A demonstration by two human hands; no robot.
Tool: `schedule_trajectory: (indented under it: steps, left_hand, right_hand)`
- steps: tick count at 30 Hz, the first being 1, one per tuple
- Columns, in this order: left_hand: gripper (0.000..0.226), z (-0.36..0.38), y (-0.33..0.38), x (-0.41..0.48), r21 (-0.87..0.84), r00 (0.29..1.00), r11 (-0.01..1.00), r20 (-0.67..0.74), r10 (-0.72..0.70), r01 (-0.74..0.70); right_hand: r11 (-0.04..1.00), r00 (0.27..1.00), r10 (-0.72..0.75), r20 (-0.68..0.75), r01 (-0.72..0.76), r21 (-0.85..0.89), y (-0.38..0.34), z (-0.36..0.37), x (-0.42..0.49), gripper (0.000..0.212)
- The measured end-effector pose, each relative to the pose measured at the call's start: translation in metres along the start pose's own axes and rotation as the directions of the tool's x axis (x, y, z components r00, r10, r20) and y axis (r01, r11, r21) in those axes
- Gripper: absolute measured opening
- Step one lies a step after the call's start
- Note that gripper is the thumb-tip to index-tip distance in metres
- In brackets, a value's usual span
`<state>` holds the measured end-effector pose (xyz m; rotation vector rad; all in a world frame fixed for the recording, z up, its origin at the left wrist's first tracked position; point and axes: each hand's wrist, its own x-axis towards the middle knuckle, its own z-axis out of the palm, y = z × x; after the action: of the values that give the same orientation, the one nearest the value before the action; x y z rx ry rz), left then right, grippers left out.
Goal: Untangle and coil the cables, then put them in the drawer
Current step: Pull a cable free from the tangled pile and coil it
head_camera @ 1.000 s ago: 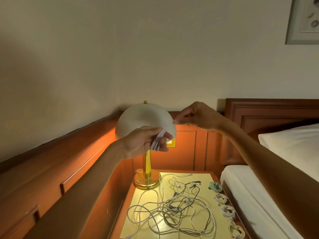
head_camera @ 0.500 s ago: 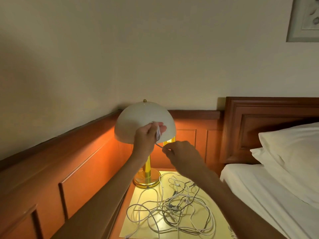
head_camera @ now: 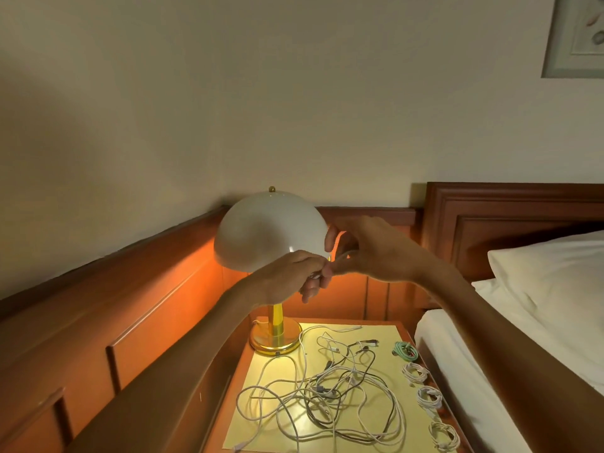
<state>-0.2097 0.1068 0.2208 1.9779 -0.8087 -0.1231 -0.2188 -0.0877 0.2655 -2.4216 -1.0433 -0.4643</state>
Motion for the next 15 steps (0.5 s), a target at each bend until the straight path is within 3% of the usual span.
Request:
schedule_trajectory:
  steps: [4, 8, 15]
  left_hand:
    - [0.034, -0.002, -0.004, -0.011, -0.213, 0.985, 0.977, 0.172, 0.029, 0.008]
    - [0.027, 0.0, -0.003, -0.016, -0.43, 0.979, 0.903, 0.18, 0.097, -0.011]
    - [0.027, 0.003, -0.013, -0.014, -0.606, 0.991, 0.795, 0.126, 0.039, 0.045]
  right_hand:
    - [0.974, 0.999, -0.018, 0.044, 0.007, 0.226, 0.012, -0.004, -0.007, 0.012]
    - [0.872, 0.998, 0.06, -0.023, -0.041, 0.488, 0.016, 0.017, -0.016, 0.02]
    - [0.728, 0.927, 0.361, -0.1, -0.213, 0.652, 0.018, 0.053, -0.029, 0.03]
